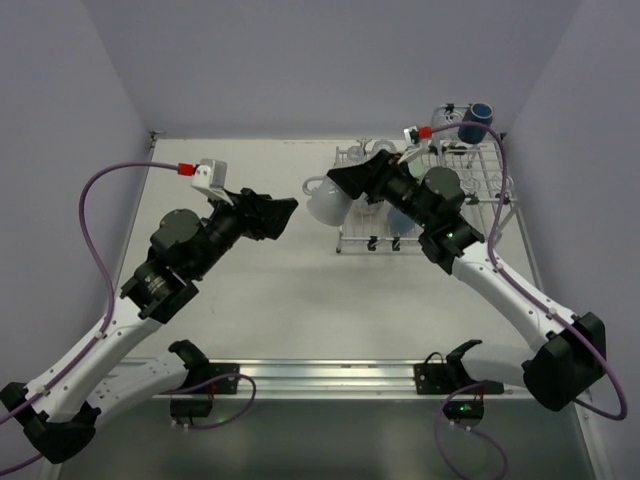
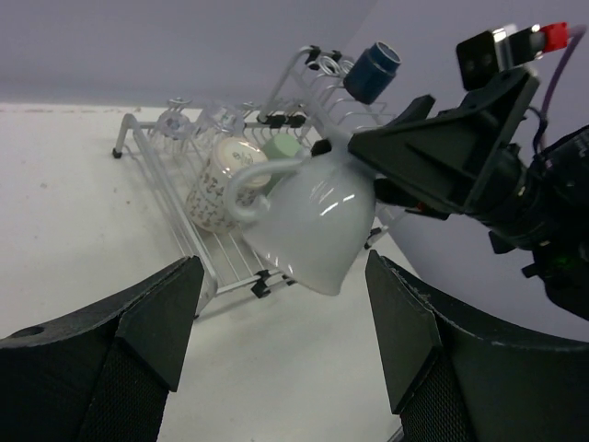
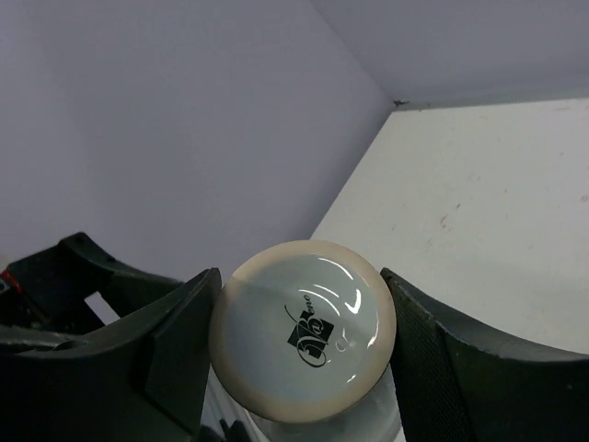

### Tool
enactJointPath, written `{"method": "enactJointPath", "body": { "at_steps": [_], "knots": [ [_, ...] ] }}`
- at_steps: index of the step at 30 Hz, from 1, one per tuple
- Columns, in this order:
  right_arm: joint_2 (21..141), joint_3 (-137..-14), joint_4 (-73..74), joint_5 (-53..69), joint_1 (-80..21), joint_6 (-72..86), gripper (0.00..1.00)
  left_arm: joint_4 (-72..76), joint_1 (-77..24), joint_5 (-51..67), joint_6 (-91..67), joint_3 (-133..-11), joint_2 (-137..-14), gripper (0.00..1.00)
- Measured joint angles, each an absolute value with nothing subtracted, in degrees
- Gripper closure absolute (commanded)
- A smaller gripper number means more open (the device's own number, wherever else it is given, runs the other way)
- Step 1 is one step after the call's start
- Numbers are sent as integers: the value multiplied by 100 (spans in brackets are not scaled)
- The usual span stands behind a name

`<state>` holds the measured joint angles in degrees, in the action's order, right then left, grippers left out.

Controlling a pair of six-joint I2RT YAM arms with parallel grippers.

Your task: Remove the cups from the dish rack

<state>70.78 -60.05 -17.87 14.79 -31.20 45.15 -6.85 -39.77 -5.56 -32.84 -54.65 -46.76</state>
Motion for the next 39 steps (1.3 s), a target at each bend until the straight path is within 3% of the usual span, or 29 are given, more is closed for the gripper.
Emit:
{"method": "enactJointPath", "body": {
  "at_steps": [17, 39],
  "knots": [
    [6654, -4788, -3424, 2978, -2630, 6121, 76, -764, -3977, 45, -3861, -5647, -4897, 19],
    [6746, -4394, -4497, 2770, -2532, 6947, 75, 1081, -3986, 1297, -5704, -4071, -5011, 16]
  ]
}}
